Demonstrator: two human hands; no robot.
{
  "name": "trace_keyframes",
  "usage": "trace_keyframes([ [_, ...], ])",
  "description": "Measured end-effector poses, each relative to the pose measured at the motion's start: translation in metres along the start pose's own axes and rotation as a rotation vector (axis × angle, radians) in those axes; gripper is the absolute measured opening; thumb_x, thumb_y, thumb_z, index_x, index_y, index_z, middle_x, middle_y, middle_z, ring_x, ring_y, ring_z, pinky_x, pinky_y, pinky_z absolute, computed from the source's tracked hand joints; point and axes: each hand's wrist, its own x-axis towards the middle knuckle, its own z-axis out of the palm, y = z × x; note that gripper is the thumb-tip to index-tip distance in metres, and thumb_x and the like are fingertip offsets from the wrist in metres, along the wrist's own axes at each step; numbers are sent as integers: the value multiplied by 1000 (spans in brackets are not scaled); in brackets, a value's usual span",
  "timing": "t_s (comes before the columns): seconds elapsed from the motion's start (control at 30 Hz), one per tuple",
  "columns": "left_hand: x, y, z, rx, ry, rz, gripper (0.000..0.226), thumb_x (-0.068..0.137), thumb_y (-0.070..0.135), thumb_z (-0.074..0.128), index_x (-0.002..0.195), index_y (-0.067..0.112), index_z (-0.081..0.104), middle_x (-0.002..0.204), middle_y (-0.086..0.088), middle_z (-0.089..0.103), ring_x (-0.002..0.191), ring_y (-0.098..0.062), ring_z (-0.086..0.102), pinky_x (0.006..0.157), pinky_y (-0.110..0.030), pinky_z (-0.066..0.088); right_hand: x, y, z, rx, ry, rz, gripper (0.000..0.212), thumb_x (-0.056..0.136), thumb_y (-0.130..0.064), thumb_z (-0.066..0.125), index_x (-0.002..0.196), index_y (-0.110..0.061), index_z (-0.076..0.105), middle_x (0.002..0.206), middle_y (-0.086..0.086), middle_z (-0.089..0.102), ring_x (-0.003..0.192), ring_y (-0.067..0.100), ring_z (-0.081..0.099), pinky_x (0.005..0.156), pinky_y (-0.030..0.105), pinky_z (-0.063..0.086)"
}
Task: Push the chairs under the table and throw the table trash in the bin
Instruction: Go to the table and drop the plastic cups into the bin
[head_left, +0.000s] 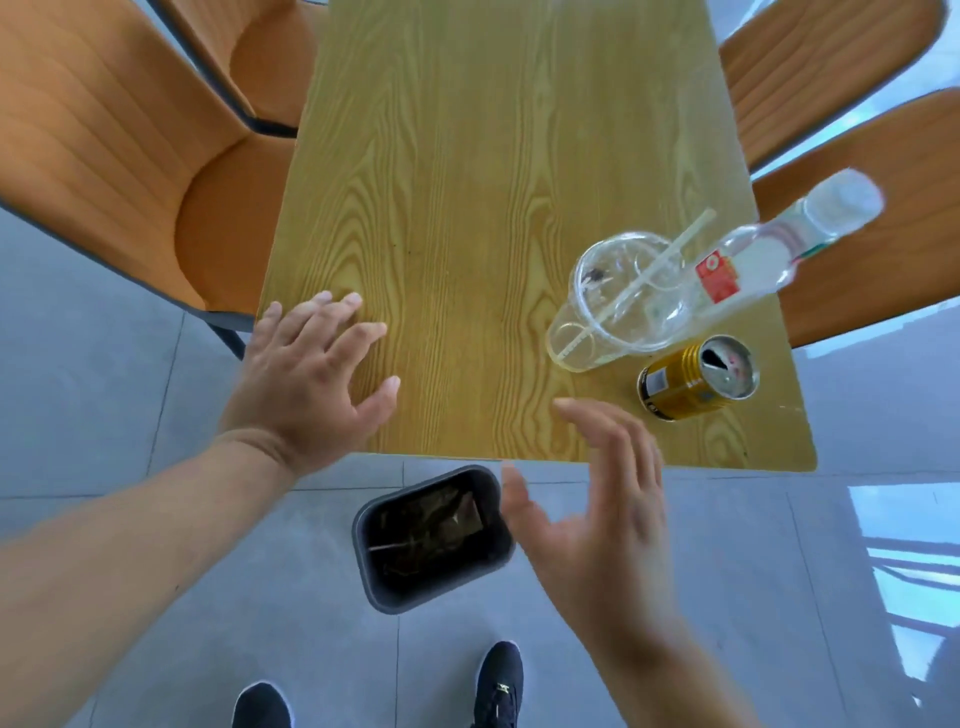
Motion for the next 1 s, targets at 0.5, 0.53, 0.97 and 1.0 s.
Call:
trace_keyframes([
  [0.5,3,-2,5,42,23,17,60,88,59,52,133,19,62,150,-14,52,145,-36,38,119,-64,21,119,21,-18,-29,-24,311,92,80,-52,84,149,-17,35,146,1,46,130,25,50,99,49,50],
  [0.53,4,-3,5,39,23,13,60,88,59,52,133,20,62,150,-13,52,145,-36,38,119,-64,21,118,20,-18,-17,-25,300,90,79,-50,85,148,-18,37,145,-1,46,125,19,51,95,51,52],
  [0.97,3,-6,11,6,70,6,57,89,59,55,132,22,61,151,-11,51,145,-34,37,119,-64,21,-52,-51,5,134,-447,-14,88,78,-63,79,150,-34,37,155,-7,43,135,9,50,96,11,42],
  [1.0,2,-6,11,3,73,9,57,89,59,55,132,22,61,151,-12,51,145,-35,37,119,-64,21,-63,-46,13,137,-478,15,87,79,-62,78,150,-35,37,155,-7,42,135,11,51,97,13,42],
])
